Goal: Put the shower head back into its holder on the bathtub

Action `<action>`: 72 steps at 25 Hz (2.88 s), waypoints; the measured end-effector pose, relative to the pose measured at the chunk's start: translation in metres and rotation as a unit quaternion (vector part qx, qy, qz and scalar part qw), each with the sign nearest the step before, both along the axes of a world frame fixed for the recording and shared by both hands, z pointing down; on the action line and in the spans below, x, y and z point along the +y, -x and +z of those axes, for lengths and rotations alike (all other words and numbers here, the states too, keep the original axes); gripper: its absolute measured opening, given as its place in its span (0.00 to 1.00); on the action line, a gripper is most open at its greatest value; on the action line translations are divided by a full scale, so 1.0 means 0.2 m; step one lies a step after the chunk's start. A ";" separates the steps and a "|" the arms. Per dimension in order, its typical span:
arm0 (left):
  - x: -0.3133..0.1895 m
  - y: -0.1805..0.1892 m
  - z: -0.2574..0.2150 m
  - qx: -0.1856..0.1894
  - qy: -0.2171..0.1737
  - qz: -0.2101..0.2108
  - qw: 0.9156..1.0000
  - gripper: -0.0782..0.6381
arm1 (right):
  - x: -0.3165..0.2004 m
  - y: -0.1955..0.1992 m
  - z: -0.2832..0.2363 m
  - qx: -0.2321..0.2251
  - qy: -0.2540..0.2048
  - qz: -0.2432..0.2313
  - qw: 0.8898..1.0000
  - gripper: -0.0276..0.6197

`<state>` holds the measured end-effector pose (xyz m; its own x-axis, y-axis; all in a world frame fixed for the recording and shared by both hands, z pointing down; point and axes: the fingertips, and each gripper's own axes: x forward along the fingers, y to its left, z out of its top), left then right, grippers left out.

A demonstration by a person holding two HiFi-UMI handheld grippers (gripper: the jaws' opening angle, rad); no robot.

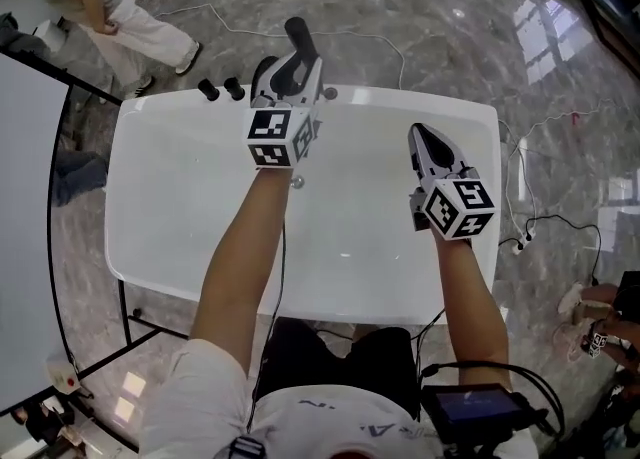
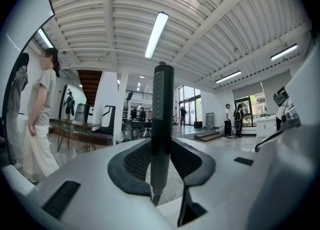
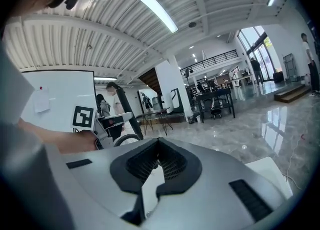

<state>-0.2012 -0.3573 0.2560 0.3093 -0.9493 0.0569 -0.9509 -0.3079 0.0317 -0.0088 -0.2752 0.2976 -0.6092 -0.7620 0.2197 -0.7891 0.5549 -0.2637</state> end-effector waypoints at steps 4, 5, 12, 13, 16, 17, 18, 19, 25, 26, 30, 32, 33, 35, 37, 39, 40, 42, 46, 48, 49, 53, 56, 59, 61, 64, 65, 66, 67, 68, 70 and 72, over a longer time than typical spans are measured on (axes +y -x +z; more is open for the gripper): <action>-0.12 0.04 0.13 0.012 0.002 -0.003 1.000 0.29 | -0.11 0.06 0.09 0.004 0.002 -0.007 1.000 0.06; -0.14 0.04 0.17 0.012 0.004 -0.005 1.000 0.29 | -0.11 0.08 0.12 0.004 0.004 -0.009 1.000 0.06; -0.30 0.00 0.48 0.019 0.019 -0.011 1.000 0.29 | -0.12 0.10 0.38 0.001 0.022 -0.029 0.999 0.06; -0.31 0.01 0.54 0.020 0.023 -0.013 0.999 0.29 | -0.11 0.10 0.41 -0.001 0.026 -0.030 0.999 0.06; -0.34 0.03 0.72 0.020 0.038 -0.018 0.999 0.29 | -0.04 0.09 0.53 -0.005 0.039 -0.034 0.999 0.06; -0.35 0.03 0.78 0.020 0.040 -0.020 0.999 0.29 | -0.02 0.08 0.58 -0.005 0.043 -0.035 0.998 0.06; -0.37 0.05 0.82 0.022 0.041 -0.022 0.999 0.29 | 0.00 0.07 0.62 -0.005 0.046 -0.037 0.998 0.06; -0.38 0.06 0.86 0.026 0.041 -0.024 0.999 0.29 | 0.01 0.07 0.66 -0.004 0.049 -0.039 0.998 0.06; -0.44 0.09 1.06 0.029 0.041 -0.027 0.998 0.29 | 0.13 0.03 0.88 0.013 0.065 -0.048 0.997 0.06; -0.45 0.09 1.09 0.027 0.043 -0.025 0.998 0.29 | 0.14 0.03 0.91 0.016 0.068 -0.049 0.996 0.06; -0.49 0.08 1.19 0.027 0.044 -0.015 0.999 0.29 | 0.16 0.05 1.01 0.025 0.070 -0.052 0.996 0.06; -0.51 0.09 1.26 0.028 0.048 -0.019 0.998 0.29 | 0.18 0.06 1.03 0.024 0.071 -0.053 0.996 0.06; -0.52 0.09 1.29 0.029 0.052 -0.022 0.998 0.29 | 0.19 0.05 1.05 0.023 0.072 -0.052 0.996 0.06; -0.53 0.09 1.33 0.029 0.055 -0.024 0.998 0.29 | 0.22 0.04 1.09 0.026 0.077 -0.049 0.996 0.06; -0.53 0.09 1.36 0.036 0.054 -0.026 0.998 0.29 | 0.25 0.00 1.13 0.033 0.083 -0.045 0.995 0.06; -0.53 0.10 1.39 0.040 0.055 -0.027 0.997 0.29 | 0.27 -0.03 1.17 0.035 0.090 -0.038 0.995 0.06; -0.53 0.10 1.41 0.039 0.057 -0.026 0.997 0.29 | 0.28 -0.05 1.18 0.034 0.094 -0.033 0.994 0.06; -0.55 0.10 1.44 0.032 0.061 -0.022 0.997 0.29 | 0.28 -0.07 1.20 0.029 0.099 -0.024 0.994 0.06; -0.57 0.09 1.49 0.017 0.068 -0.017 0.997 0.29 | 0.28 -0.11 1.25 0.030 0.110 -0.016 0.993 0.06; -0.58 0.08 1.50 0.015 0.068 -0.015 0.997 0.29 | 0.28 -0.11 1.29 0.035 0.116 -0.017 0.992 0.06; -0.58 0.07 1.50 0.014 0.067 -0.014 0.998 0.29 | 0.30 -0.11 1.30 0.037 0.119 -0.019 0.992 0.06; -0.58 0.06 1.52 0.012 0.072 -0.010 0.997 0.29 | 0.34 -0.09 1.35 0.037 0.130 -0.023 0.991 0.06; -0.58 0.05 1.55 0.001 0.078 -0.005 0.997 0.29 | 0.37 -0.08 1.37 0.034 0.135 -0.025 0.990 0.06; -0.58 0.04 1.59 -0.006 0.086 -0.005 0.996 0.29 | 0.38 -0.08 1.39 0.036 0.136 -0.026 0.990 0.06; -0.57 0.05 1.61 -0.005 0.087 -0.008 0.996 0.29 | 0.39 -0.08 1.39 0.036 0.136 -0.025 0.990 0.06; -0.57 0.05 1.63 -0.012 0.088 -0.011 0.996 0.29 | 0.40 -0.10 1.39 0.037 0.136 -0.021 0.990 0.06; -0.58 0.04 1.63 -0.018 0.092 -0.011 0.996 0.29 | 0.41 -0.11 1.39 0.037 0.136 -0.019 0.990 0.06; -0.59 0.04 1.64 -0.024 0.098 -0.010 0.995 0.29 | 0.42 -0.12 1.39 0.037 0.137 -0.017 0.990 0.06; -0.59 0.03 1.65 -0.029 0.103 -0.009 0.994 0.29 | 0.43 -0.12 1.39 0.035 0.139 -0.014 0.990 0.06; -0.59 0.03 1.65 -0.034 0.106 -0.009 0.994 0.29 | 0.45 -0.12 1.40 0.032 0.142 -0.012 0.989 0.06; -0.58 0.04 1.65 -0.053 0.108 -0.011 0.993 0.29 | 0.48 -0.12 1.39 0.023 0.146 -0.009 0.989 0.06; -0.56 0.04 1.65 -0.086 0.106 -0.011 0.991 0.29 | 0.52 -0.10 1.36 0.019 0.143 -0.015 0.989 0.06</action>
<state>-0.2087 -0.4700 0.5863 0.2570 -0.9169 0.3053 -0.9542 -0.2908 -0.0703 0.0121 -0.1714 0.5701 -0.6175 -0.6478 0.4462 -0.7860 0.4850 -0.3834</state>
